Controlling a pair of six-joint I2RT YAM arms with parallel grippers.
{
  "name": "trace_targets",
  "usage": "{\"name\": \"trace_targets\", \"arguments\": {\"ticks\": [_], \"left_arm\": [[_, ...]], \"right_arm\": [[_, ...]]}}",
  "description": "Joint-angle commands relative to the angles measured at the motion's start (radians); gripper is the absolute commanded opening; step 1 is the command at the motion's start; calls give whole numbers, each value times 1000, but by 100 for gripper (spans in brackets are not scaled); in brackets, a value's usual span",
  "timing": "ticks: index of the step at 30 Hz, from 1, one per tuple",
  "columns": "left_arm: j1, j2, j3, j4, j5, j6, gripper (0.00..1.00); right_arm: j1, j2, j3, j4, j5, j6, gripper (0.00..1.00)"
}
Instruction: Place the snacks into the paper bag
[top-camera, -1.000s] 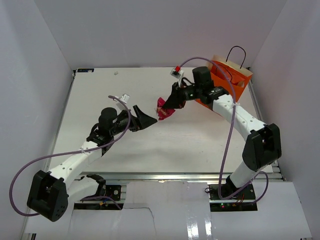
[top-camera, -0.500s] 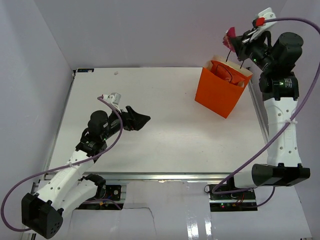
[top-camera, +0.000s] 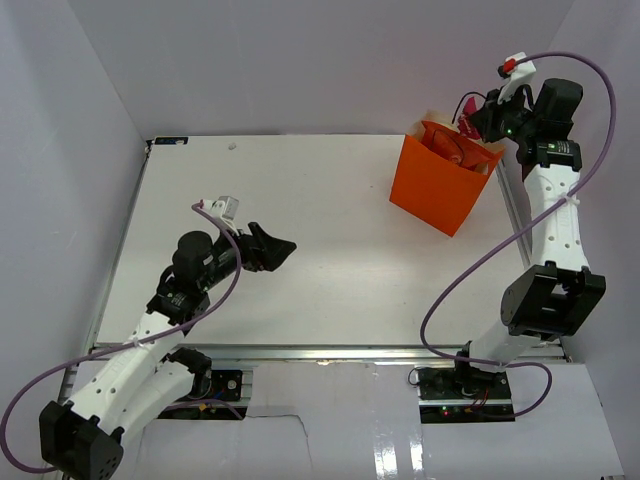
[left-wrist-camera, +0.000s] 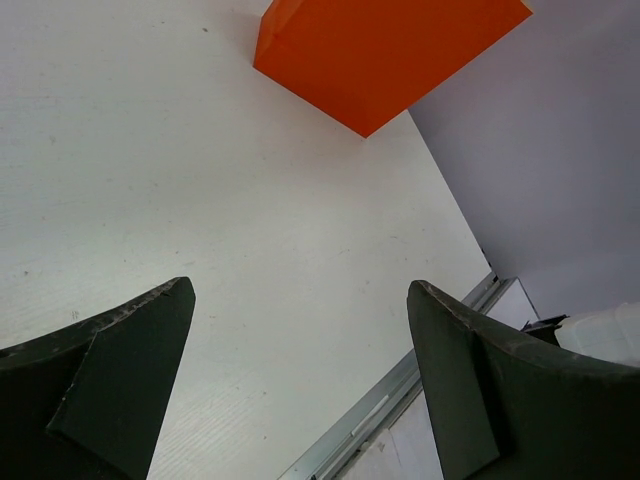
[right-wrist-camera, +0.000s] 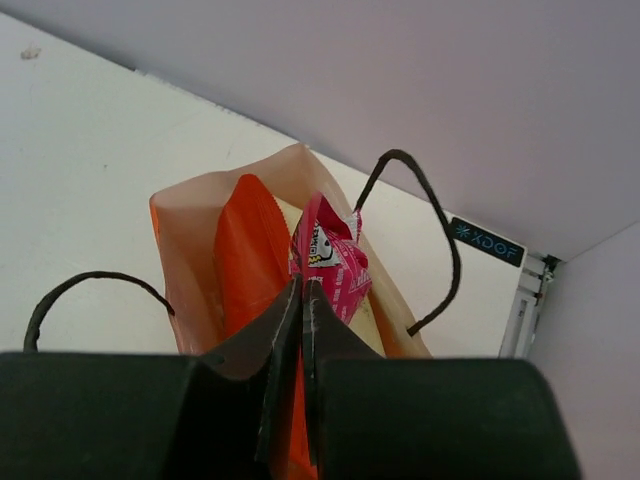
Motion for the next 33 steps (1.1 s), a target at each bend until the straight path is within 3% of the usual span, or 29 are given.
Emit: {"name": "trace_targets", "arguments": {"ticks": [1, 6, 13, 22, 33], "left_arm": [[-3, -45, -20, -24, -12, 3, 98], [-3, -91, -33, -61, -28, -5, 98], [-3, -136, -47, -83, -40, -16, 98], [-3, -130, -47, -81, -34, -14, 98], [-3, -146, -58, -93, -42, -19, 98]], "right_arm": [[-8, 8, 29, 0, -135, -40, 8], [-9, 3, 11, -17, -301, -48, 8], [-9, -14, 23, 12, -316, -9, 8], [-9, 9, -6, 12, -53, -60, 8], [-9, 13, 2, -8, -35, -213, 8]]}}
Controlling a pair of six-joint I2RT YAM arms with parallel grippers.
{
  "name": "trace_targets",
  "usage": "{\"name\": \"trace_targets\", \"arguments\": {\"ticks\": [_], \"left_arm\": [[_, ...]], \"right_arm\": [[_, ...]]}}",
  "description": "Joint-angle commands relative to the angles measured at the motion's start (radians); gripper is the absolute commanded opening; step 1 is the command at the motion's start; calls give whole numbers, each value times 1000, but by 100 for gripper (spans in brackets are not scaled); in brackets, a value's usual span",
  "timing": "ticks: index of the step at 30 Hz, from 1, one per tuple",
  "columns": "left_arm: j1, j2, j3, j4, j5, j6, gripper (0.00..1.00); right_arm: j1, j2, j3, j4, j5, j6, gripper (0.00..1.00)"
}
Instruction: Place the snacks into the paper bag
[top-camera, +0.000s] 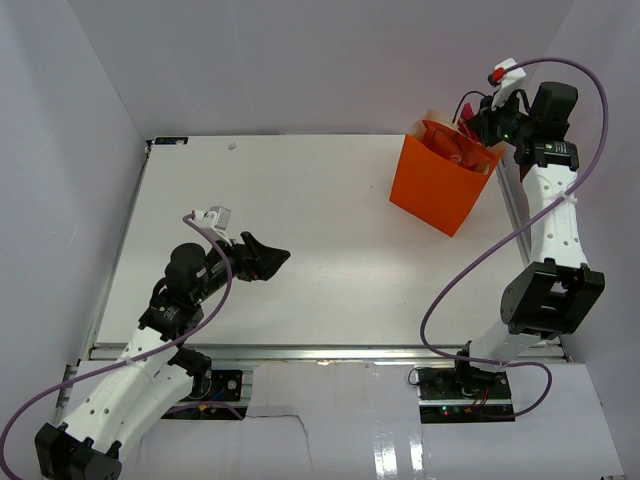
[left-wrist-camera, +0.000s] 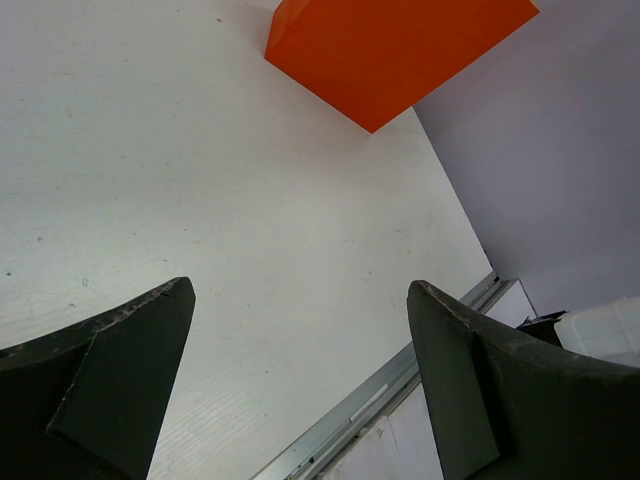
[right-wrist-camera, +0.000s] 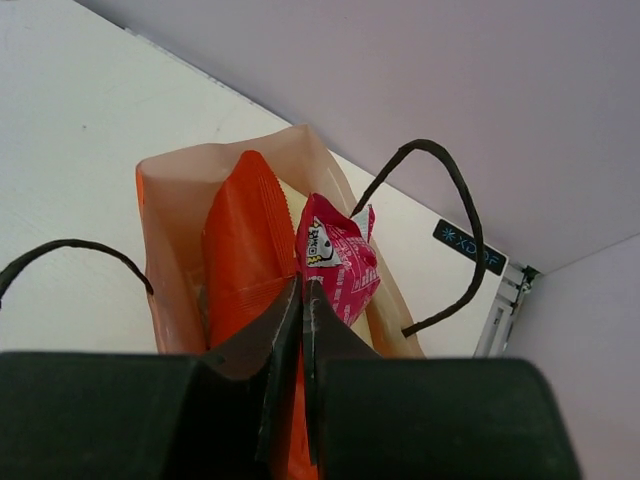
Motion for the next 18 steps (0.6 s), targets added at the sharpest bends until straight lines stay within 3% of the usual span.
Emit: {"name": "trace_targets", "arguments": {"ticks": [1, 13, 16, 17, 18], "left_arm": [[-3, -16, -11, -7, -11, -1, 98], [-3, -9, -15, -4, -8, -1, 98], [-3, -7, -15, -2, -8, -1, 98], [-3, -7, -13, -1, -6, -1, 98], [-3, -6, -12, -1, -8, -1, 98]], "right_arm": [[-3, 3, 27, -2, 5, -96, 8], [-3, 69, 76, -174, -3, -245, 17], [-4, 74, 96, -199, -10, -258, 28], [-4, 71, 97, -199, -10, -256, 39], [-4, 66, 100, -199, -12, -256, 43]]}}
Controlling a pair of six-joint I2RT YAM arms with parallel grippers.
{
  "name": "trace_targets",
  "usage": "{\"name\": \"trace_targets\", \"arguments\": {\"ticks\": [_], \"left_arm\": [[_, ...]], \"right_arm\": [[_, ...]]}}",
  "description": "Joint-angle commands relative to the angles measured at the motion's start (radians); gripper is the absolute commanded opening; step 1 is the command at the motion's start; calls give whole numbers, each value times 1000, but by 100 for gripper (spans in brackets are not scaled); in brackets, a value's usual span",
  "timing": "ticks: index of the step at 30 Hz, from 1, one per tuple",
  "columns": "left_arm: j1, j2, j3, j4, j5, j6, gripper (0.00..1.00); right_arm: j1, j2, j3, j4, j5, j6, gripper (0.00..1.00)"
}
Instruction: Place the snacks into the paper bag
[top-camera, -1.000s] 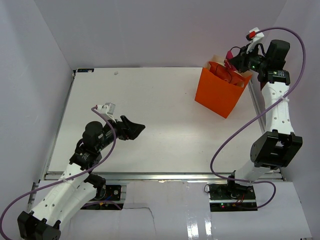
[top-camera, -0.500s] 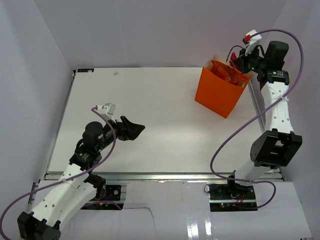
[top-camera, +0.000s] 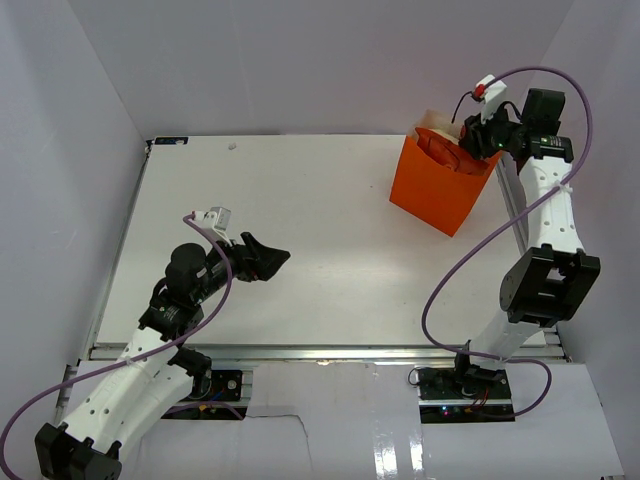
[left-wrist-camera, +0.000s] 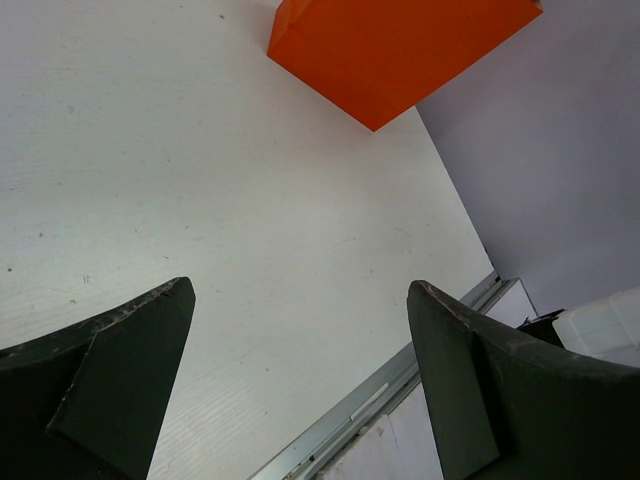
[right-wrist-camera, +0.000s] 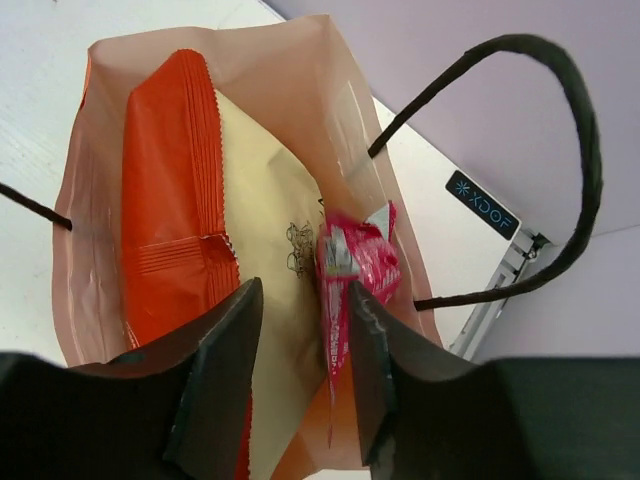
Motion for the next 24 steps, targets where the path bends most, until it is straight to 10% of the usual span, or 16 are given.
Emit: {"name": "trace_targets", "arguments": {"ticks": [1, 7, 24], "left_arm": [[-3, -4, -8, 4, -7, 3, 98], [-3, 8, 41, -34, -36, 23, 98], [-3, 7, 212, -168, -239, 58, 98]], "right_arm": [[-3, -30, 65, -22, -15, -21, 47], [-10, -102, 132, -24, 29, 175, 97], [-44, -663, -475, -74, 257, 565, 90]]}}
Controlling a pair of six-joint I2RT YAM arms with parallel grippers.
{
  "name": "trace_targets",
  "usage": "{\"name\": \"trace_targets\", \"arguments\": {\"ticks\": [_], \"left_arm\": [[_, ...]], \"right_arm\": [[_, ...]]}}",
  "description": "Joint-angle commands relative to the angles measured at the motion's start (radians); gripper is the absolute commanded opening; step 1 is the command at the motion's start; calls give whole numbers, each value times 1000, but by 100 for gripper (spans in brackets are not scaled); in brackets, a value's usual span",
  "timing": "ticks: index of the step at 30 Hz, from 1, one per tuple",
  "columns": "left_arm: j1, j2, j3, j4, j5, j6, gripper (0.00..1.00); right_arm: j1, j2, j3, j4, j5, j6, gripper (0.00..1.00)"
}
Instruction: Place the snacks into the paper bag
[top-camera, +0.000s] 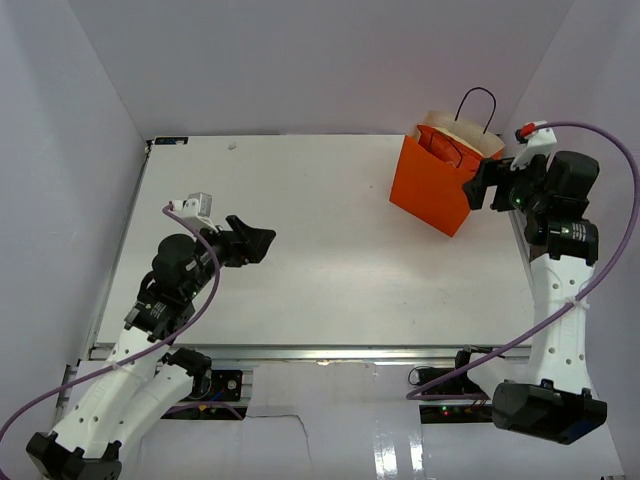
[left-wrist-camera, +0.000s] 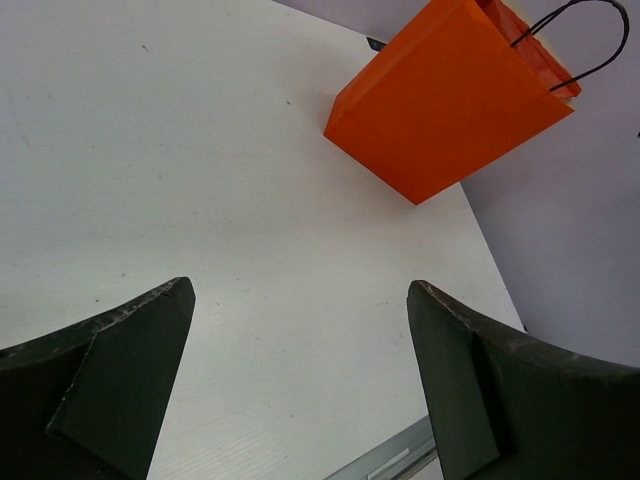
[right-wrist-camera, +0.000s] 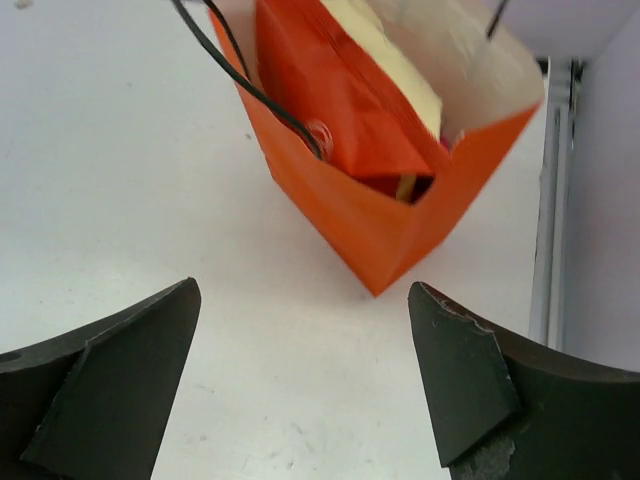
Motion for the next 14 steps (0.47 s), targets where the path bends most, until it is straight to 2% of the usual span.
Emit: {"name": "trace_targets", "arguments": {"ticks": [1, 4, 14], "left_arm": [[-3, 9, 63, -43, -36, 34, 98], [-3, 27, 78, -57, -36, 54, 98], [-3, 58, 77, -57, -19, 65, 98]], "right_arm": [[-5, -42, -71, -65, 181, 128, 90], [-5, -97, -121, -78, 270, 144, 90], [-3, -188, -189, -66, 304, 121, 90]]}}
